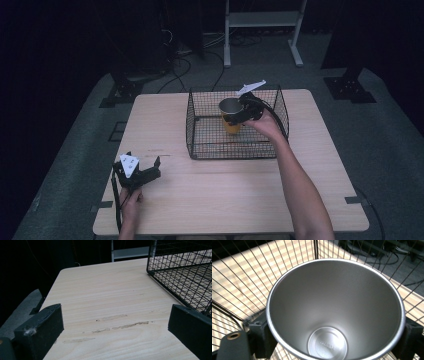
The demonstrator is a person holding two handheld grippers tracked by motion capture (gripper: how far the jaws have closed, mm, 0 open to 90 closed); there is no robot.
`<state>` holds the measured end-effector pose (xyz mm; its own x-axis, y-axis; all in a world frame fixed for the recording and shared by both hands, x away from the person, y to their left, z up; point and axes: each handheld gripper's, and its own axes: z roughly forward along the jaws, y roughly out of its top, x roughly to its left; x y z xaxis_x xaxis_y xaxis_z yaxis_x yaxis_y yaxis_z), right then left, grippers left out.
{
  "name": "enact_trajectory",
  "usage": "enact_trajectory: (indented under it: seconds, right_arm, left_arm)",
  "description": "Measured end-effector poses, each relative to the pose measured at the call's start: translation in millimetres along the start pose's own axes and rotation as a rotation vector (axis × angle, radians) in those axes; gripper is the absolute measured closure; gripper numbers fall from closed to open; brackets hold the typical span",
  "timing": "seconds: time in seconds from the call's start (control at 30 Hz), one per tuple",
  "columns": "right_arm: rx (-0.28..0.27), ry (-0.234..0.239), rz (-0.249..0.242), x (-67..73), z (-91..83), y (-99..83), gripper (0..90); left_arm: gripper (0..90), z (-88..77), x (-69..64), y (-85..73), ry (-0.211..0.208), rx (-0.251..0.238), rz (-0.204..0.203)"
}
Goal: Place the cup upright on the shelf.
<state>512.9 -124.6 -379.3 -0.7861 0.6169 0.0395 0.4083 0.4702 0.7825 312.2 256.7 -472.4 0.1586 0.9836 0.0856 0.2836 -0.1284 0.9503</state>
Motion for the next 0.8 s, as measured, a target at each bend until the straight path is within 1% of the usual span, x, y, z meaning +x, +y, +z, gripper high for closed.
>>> enact_trajectory:
  seconds: [0.03, 0.13, 0.2, 0.3, 0.5, 0.8]
  right_arm:
    - [0.024, -0.008, -0.006, -1.1, 4.2, -1.9, 12.6]
    - [0.048, -0.007, -0.009, -2.3, 8.8, -4.1, 12.5]
    - [0.068, -0.021, -0.023, -2.1, 11.5, -5.6, 12.4]
    - [0.094, -0.021, -0.033, -1.4, 14.9, -7.4, 12.1]
    - [0.116, -0.023, -0.055, 2.1, 17.9, -8.1, 12.0]
    - [0.118, -0.022, -0.066, 2.6, 17.2, -9.4, 11.8]
  left_arm:
    - [0.0, 0.0, 0.1, 0.0, 0.001, 0.001, -0.001]
    - [0.0, 0.0, 0.2, 0.0, 0.001, 0.001, -0.001]
    - [0.0, 0.0, 0.0, 0.0, 0.0, 0.0, 0.0]
    - [0.0, -0.1, -0.1, 0.0, -0.001, 0.0, 0.002]
    - [0.0, -0.2, -0.1, 0.0, -0.001, 0.0, 0.003]
    - [0.0, -0.3, -0.1, -0.1, -0.001, 0.0, 0.003]
